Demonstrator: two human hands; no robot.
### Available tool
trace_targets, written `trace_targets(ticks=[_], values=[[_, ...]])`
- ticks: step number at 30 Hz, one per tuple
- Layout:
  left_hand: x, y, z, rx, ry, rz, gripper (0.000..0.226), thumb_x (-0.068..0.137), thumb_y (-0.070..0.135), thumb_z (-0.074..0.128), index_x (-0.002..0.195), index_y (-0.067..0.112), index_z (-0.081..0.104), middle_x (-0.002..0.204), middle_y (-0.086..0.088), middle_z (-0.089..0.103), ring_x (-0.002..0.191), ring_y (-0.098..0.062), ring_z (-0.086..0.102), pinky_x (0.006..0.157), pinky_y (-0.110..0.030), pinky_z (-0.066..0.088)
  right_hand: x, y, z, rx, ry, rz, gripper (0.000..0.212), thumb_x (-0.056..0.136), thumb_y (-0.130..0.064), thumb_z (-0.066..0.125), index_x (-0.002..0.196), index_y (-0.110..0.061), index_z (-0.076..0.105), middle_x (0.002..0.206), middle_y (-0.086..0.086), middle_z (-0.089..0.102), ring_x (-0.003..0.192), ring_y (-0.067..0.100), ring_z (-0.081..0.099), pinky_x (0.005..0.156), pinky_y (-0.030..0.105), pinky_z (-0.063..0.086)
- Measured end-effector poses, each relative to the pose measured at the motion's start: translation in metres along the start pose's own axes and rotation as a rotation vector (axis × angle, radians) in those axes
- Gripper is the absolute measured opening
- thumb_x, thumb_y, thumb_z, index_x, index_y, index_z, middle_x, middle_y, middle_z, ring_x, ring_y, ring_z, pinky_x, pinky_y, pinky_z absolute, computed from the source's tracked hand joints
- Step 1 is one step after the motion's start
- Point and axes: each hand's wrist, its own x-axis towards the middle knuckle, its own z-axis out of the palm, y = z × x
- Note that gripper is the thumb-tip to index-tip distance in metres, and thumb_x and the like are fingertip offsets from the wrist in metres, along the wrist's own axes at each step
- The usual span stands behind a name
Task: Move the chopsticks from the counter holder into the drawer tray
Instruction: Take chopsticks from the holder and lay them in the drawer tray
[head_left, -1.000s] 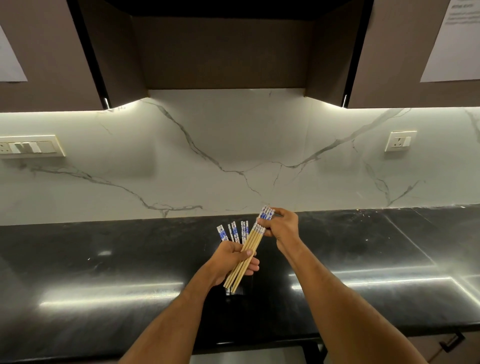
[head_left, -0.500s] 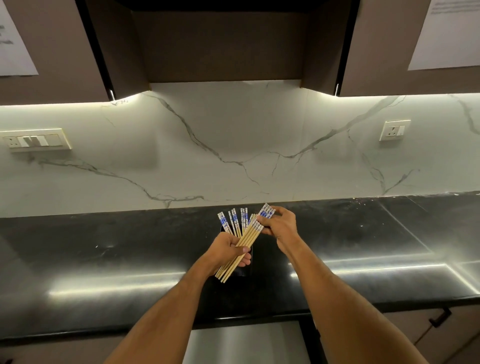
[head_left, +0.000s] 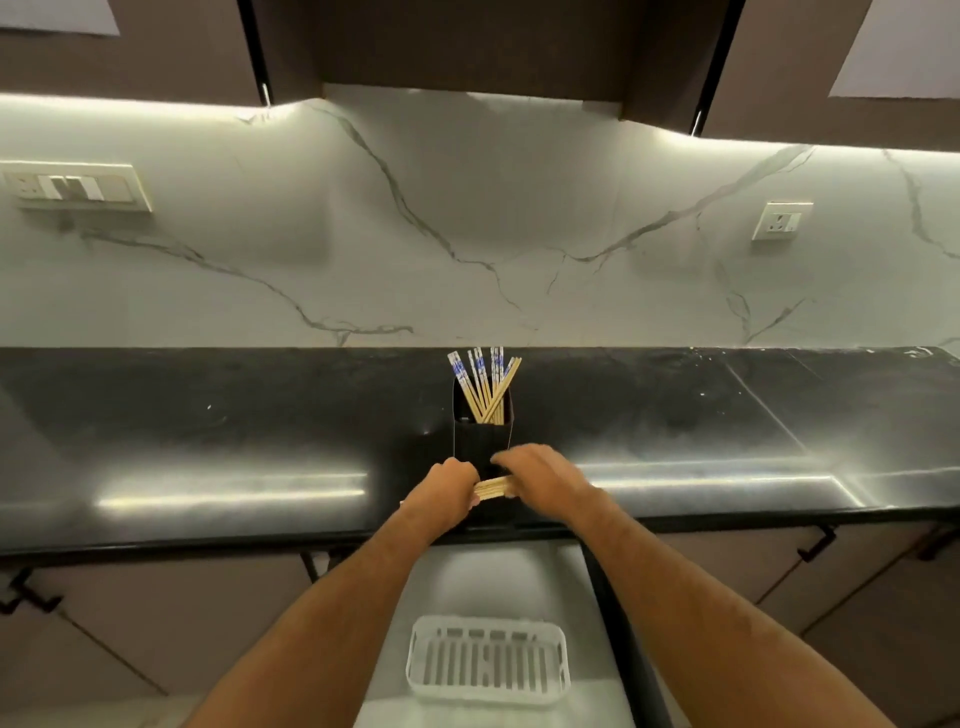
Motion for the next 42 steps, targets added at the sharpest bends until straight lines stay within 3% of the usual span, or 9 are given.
trace_targets(ticks=[4, 9, 15, 18, 23, 26, 33, 38, 42], values=[[-0.011, 0.000, 0.028, 0.162, -0.086, 0.028, 0.025, 0.100, 0.018, 0.061, 0.123, 0.011, 0.067, 0.116, -0.014, 0.069, 0.104, -0.029, 0.066, 0.093, -0.040, 0.054, -0.022, -0.015, 0.030, -0.144, -0.181, 0.043, 0.022, 0.092, -0.009, 0.065, 0.113, -0.015, 0.065, 0.107, 0.012, 0.069, 0.099, 0.032, 0.067, 0.077, 0.038, 0.049], [-0.030, -0.005, 0.070, 0.219, -0.140, 0.048, 0.024, 0.097, 0.009, 0.061, 0.120, 0.010, 0.068, 0.115, -0.015, 0.067, 0.106, -0.033, 0.066, 0.096, -0.044, 0.055, -0.042, -0.020, 0.070, -0.142, -0.250, 0.083, 0.020, 0.092, -0.004, 0.061, 0.109, -0.012, 0.069, 0.104, 0.012, 0.070, 0.097, 0.031, 0.067, 0.083, 0.040, 0.053], [-0.040, -0.021, 0.127, 0.137, -0.210, 0.034, 0.014, 0.098, 0.017, 0.063, 0.111, 0.014, 0.067, 0.106, -0.010, 0.068, 0.096, -0.025, 0.066, 0.090, -0.035, 0.054, -0.061, -0.015, 0.126, 0.003, -0.374, 0.159, 0.007, 0.093, -0.010, 0.064, 0.097, -0.013, 0.068, 0.086, 0.005, 0.062, 0.080, 0.022, 0.062, 0.077, 0.032, 0.053], [-0.044, -0.034, 0.157, 0.125, -0.225, 0.028, 0.010, 0.099, 0.015, 0.059, 0.104, 0.013, 0.067, 0.099, -0.010, 0.067, 0.087, -0.024, 0.065, 0.085, -0.034, 0.055, -0.075, -0.007, 0.160, 0.028, -0.427, 0.179, 0.011, 0.095, -0.009, 0.062, 0.101, -0.012, 0.070, 0.091, 0.007, 0.066, 0.083, 0.023, 0.066, 0.079, 0.033, 0.056], [-0.052, -0.054, 0.203, 0.137, -0.193, 0.017, 0.023, 0.097, 0.000, 0.050, 0.102, 0.013, 0.069, 0.100, -0.010, 0.069, 0.088, -0.028, 0.068, 0.080, -0.038, 0.058, -0.086, -0.003, 0.207, -0.011, -0.430, 0.134, 0.022, 0.094, 0.002, 0.056, 0.108, -0.010, 0.068, 0.096, 0.011, 0.069, 0.085, 0.031, 0.068, 0.068, 0.037, 0.049], [-0.050, -0.067, 0.222, 0.113, -0.186, -0.009, 0.025, 0.096, -0.002, 0.050, 0.100, 0.013, 0.069, 0.098, -0.009, 0.071, 0.089, -0.027, 0.069, 0.078, -0.036, 0.057, -0.085, -0.005, 0.231, -0.044, -0.404, 0.110, 0.028, 0.091, 0.005, 0.056, 0.112, -0.011, 0.067, 0.099, 0.012, 0.072, 0.090, 0.035, 0.070, 0.073, 0.041, 0.053], [-0.044, -0.085, 0.253, 0.026, -0.318, -0.078, 0.023, 0.100, 0.005, 0.051, 0.110, 0.011, 0.071, 0.111, -0.012, 0.070, 0.101, -0.028, 0.067, 0.083, -0.035, 0.054, -0.080, -0.006, 0.269, -0.026, -0.471, 0.108, 0.029, 0.091, 0.004, 0.055, 0.109, -0.012, 0.070, 0.107, 0.013, 0.072, 0.100, 0.034, 0.070, 0.082, 0.041, 0.055], [-0.030, -0.084, 0.258, -0.053, -0.406, -0.134, 0.019, 0.095, 0.012, 0.059, 0.103, 0.010, 0.076, 0.104, -0.013, 0.074, 0.090, -0.026, 0.069, 0.078, -0.032, 0.053, -0.078, -0.003, 0.280, 0.056, -0.544, 0.174, 0.032, 0.090, 0.001, 0.054, 0.104, -0.019, 0.074, 0.109, 0.008, 0.072, 0.102, 0.030, 0.069, 0.085, 0.041, 0.057], [-0.023, -0.085, 0.258, -0.056, -0.419, -0.172, 0.016, 0.091, 0.016, 0.068, 0.102, 0.010, 0.077, 0.102, -0.012, 0.075, 0.094, -0.029, 0.072, 0.086, -0.036, 0.059, -0.073, 0.000, 0.282, 0.081, -0.580, 0.199, 0.028, 0.091, -0.003, 0.056, 0.104, -0.020, 0.074, 0.107, 0.005, 0.073, 0.102, 0.028, 0.069, 0.086, 0.039, 0.057]])
